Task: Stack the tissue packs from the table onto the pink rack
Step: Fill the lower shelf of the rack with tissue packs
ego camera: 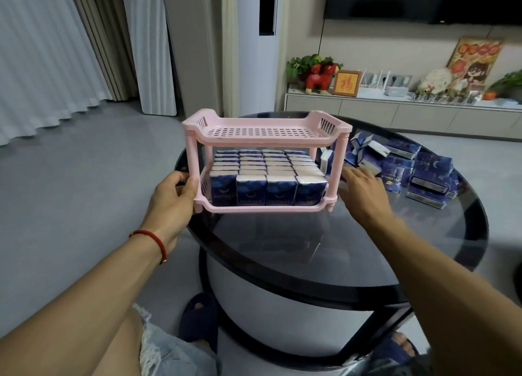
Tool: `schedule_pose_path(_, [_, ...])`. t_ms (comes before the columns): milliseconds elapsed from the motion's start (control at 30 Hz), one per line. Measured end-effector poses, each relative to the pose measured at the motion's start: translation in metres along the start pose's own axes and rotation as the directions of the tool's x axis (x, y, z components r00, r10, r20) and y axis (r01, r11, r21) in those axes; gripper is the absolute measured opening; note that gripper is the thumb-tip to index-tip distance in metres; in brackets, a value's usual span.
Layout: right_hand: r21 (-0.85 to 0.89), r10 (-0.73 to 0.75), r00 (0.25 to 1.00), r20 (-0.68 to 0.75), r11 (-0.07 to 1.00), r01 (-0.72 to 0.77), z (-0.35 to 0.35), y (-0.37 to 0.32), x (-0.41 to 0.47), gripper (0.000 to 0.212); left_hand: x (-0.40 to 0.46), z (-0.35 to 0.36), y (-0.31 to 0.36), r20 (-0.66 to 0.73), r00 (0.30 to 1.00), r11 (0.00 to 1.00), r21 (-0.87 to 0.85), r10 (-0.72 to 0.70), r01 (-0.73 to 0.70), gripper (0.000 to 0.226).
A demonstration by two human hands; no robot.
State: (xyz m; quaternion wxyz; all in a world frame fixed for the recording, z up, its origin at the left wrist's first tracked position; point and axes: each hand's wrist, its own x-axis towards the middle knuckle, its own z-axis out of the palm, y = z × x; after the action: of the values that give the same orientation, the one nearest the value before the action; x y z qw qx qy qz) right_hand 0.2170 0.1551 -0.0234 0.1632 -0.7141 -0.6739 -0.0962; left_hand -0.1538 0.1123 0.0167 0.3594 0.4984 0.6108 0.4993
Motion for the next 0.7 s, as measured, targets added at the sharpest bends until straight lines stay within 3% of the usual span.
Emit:
schedule_pose_path(67, [0.083,0.026,0.998,-0.059,0.996,-0.021,-0.006,0.000,0.000,0.045,0.000,0.000,0.000,0.000,1.000,1.000,-0.001,0.004,-0.004,0.017])
schedule_pose_path(133, [0.339,0.114,0.992,-0.048,0.936,-0.091,-0.019,0.006,-0.005,0.039,0.001,0.000,0.001,-0.003,1.000,1.000,-0.003,0.007,-0.007,0.018])
schedule_pose_path(233, [0.616,0.235,0.971,0.038,0.760,-0.208,-0.046,0.014,-0.018,0.022,0.002,0.000,0.004,-0.007,1.000,1.000,-0.009,-0.001,0.001,0.018])
schedule_pose_path(333, [0.776,0.215,0.957,0.197,0.563,-0.286,-0.070,0.016,-0.034,0.028,0.001,0.002,0.006,-0.008,1.000,0.999,-0.039,-0.005,0.005,0.019])
schedule_pose_path(533, [0.815,0.102,0.934,0.342,0.463,-0.349,-0.096,0.021,-0.055,0.023,0.001,-0.001,0.004,0.018,1.000,0.998,-0.059,-0.017,0.018,0.019])
schedule_pose_path(633, [0.814,-0.102,0.885,0.455,0.451,-0.366,-0.108,-0.004,-0.064,0.023,0.001,-0.001,0.004,0.031,0.999,0.998,-0.061,-0.014,0.016,0.018])
schedule_pose_path(700, [0.835,-0.249,0.861,0.444,0.464,-0.296,-0.110,-0.041,-0.070,0.027,0.001,-0.001,0.003,0.035,0.999,0.998,-0.062,-0.007,0.009,0.018])
